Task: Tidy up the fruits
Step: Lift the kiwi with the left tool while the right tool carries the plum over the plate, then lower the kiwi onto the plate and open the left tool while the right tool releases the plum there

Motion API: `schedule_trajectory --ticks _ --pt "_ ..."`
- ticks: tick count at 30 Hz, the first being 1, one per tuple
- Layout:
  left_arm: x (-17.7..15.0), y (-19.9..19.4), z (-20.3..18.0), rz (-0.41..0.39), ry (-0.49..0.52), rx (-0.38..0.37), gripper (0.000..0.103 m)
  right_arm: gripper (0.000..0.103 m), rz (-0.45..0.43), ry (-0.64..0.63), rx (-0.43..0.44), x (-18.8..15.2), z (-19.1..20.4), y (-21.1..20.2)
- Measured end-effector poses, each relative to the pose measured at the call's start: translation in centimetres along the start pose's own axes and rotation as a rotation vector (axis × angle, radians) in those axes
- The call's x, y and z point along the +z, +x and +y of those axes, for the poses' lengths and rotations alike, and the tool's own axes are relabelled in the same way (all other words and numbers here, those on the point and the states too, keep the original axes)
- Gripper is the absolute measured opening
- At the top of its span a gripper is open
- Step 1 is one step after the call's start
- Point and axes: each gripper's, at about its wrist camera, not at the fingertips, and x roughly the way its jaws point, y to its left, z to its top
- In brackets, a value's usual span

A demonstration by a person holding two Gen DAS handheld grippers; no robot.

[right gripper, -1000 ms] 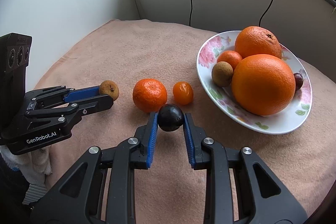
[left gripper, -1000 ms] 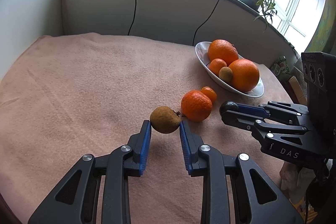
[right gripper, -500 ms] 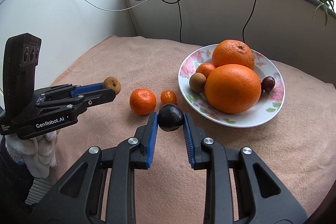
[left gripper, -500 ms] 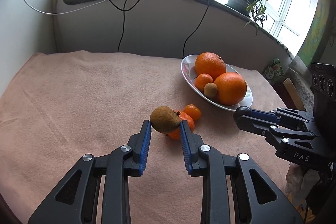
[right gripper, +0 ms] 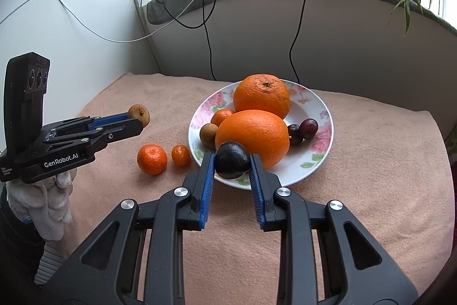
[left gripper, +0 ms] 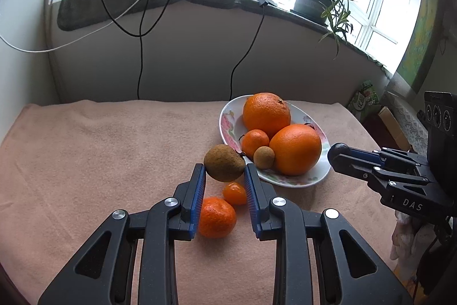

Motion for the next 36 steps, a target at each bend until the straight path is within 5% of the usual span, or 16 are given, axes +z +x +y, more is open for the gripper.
schedule_trajectory --ticks 36 --pt "3.3 5.3 -1.6 0.039 0.042 -0.026 0.026 0.026 0.021 0.092 -0.081 4.6 -7.7 4.9"
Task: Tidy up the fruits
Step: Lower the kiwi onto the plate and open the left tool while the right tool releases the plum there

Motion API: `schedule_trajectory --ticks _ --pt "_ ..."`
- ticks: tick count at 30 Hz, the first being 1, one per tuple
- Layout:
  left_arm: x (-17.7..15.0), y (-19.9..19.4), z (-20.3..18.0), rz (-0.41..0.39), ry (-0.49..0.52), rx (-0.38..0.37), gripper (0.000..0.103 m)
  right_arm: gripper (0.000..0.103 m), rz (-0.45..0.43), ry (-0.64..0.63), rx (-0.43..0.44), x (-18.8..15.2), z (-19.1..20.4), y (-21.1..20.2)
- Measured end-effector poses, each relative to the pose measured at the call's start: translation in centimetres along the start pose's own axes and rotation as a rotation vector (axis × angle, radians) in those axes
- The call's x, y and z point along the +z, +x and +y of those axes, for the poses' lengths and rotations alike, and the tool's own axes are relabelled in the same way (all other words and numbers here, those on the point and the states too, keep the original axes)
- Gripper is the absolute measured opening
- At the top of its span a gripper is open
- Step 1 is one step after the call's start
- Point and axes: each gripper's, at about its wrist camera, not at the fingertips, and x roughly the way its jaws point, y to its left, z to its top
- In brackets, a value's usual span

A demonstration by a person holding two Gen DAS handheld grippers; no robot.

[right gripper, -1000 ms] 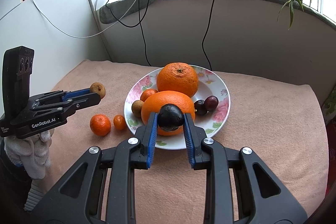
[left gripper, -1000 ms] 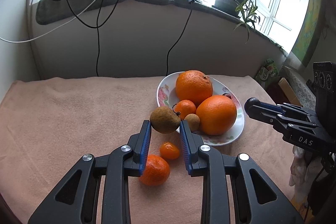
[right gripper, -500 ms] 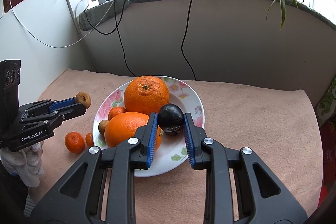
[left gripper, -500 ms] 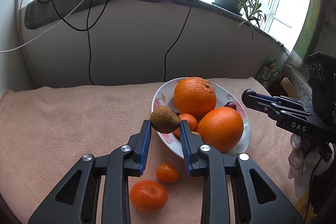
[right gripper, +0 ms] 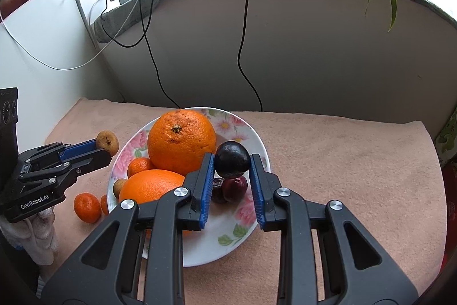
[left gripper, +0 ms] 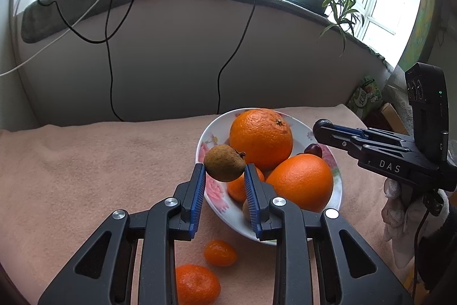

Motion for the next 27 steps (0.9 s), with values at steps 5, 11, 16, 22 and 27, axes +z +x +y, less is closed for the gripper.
schedule_trajectory --ticks 5,11,16,22,27 --pt "0.1 0.0 0.0 0.001 0.003 -0.003 0.026 0.026 0.010 0.013 0.009 0.1 -0.3 0.4" --pt "0.1 -0.1 0.0 -0.002 0.000 -0.005 0.027 0.026 0.013 0.032 0.020 0.1 -0.5 0.5" --pt "0.1 -0.2 -0.1 -0.006 -0.001 -0.005 0.027 0.026 0.009 0.029 0.020 0.1 -0.4 0.3" --pt "0.2 -0.7 -0.3 -0.021 0.009 -0.003 0.050 0.036 0.007 0.024 0.011 0.1 -0.3 0.2" --pt "0.4 -1.2 -0.5 -0.034 0.017 0.006 0.059 0.067 -0.026 0.017 0.004 0.2 -0.1 -0.6"
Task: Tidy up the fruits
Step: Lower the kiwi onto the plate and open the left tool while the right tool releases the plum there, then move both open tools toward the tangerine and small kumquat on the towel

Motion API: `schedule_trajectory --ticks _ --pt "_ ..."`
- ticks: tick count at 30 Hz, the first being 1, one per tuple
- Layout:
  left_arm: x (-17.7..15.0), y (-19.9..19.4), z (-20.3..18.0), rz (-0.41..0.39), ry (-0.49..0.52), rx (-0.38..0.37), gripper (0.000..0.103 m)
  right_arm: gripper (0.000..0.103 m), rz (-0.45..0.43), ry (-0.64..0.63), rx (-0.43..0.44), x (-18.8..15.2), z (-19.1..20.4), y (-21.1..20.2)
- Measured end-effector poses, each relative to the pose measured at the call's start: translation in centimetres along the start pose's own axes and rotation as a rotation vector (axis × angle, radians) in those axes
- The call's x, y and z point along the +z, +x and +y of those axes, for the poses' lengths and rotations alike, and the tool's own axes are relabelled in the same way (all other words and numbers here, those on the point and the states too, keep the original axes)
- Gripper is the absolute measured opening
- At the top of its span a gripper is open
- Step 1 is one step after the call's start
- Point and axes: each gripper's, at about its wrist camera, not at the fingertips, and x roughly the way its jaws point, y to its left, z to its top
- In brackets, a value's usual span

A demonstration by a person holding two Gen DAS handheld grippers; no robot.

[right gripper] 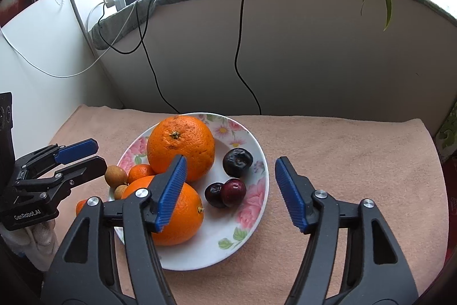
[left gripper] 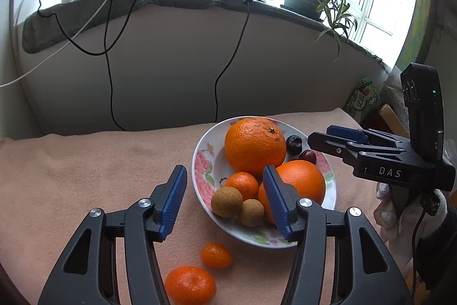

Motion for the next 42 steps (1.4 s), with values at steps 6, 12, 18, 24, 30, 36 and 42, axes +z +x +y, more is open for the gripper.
schedule_trajectory --ticks 6,12,18,24,30,36,42 --pt "-0.1 -0.7 -0.2 -0.018 0.010 0.013 0.074 0.084 -0.021 -0.001 0.001 0.2 0.5 -0.8" --pt "-0.3 -1.8 -0.3 -0.030 0.022 0.056 0.082 0.086 -0.017 0.014 0.015 -0.1 0.8 -1.4" --pt "-0.7 -3.0 0.0 -0.041 0.023 0.074 0.082 0.086 -0.023 0.018 0.031 -0.5 1.5 -2.2" --pt "-1.5 -4.5 0.6 -0.052 0.017 0.094 0.082 0.086 -0.030 0.024 0.060 -1.1 2.6 -3.4" --pt "-2.3 -6.4 1.7 -0.065 0.005 0.112 0.082 0.086 -0.026 0.019 0.086 -2.0 4.1 -4.2" --pt "-3.4 -8.3 3.5 -0.075 -0.028 0.138 0.082 0.086 -0.026 0.017 0.130 -3.1 5.6 -5.1" --pt "-4.9 -9.2 4.7 -0.063 -0.040 0.153 0.082 0.086 0.002 0.008 0.172 -4.8 7.6 -5.1"
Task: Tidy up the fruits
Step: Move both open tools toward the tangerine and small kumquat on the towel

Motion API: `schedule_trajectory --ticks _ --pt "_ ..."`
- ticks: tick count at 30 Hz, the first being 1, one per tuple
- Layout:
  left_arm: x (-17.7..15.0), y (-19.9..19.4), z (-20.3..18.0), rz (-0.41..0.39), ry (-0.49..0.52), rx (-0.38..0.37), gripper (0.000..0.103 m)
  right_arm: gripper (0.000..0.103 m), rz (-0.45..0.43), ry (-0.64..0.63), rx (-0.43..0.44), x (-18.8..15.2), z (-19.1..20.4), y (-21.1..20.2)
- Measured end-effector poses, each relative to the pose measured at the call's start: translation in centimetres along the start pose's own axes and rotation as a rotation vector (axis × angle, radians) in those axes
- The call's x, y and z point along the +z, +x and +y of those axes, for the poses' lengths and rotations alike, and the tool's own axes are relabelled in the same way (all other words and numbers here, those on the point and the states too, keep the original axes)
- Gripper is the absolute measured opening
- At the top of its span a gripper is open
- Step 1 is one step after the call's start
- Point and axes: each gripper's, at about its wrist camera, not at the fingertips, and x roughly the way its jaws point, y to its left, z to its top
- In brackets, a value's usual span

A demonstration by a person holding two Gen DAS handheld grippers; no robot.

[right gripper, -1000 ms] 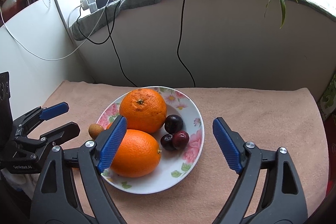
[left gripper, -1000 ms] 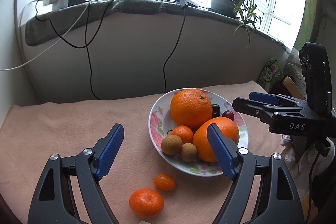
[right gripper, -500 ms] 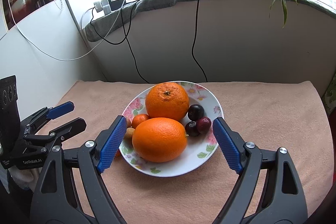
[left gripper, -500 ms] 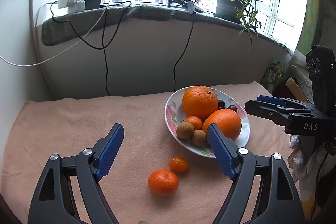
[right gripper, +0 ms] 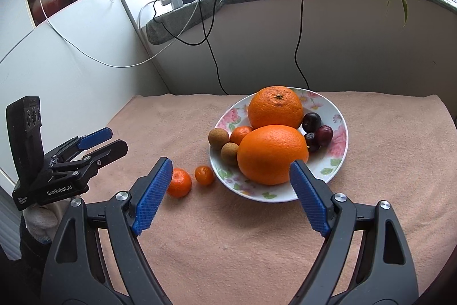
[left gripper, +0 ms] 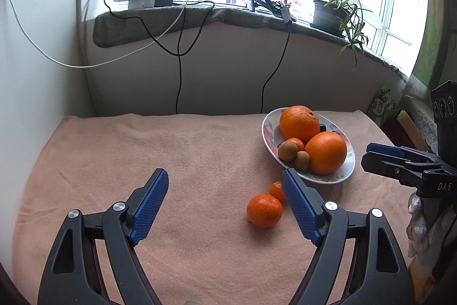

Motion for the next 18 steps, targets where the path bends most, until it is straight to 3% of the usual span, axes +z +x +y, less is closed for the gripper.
schedule_trajectory --ticks 10,15,18 --pt "-2.2 0.0 -0.8 0.032 0.053 -0.057 0.082 0.086 0.092 0.105 0.088 -2.4 1.0 2.6" --pt "-3.0 0.5 -1.5 0.057 0.087 -0.085 0.081 0.086 0.117 0.173 0.077 -2.5 1.0 4.1" --pt "-3.2 0.7 -1.7 0.066 0.096 -0.092 0.080 0.079 0.124 0.205 0.078 -2.5 0.9 4.8"
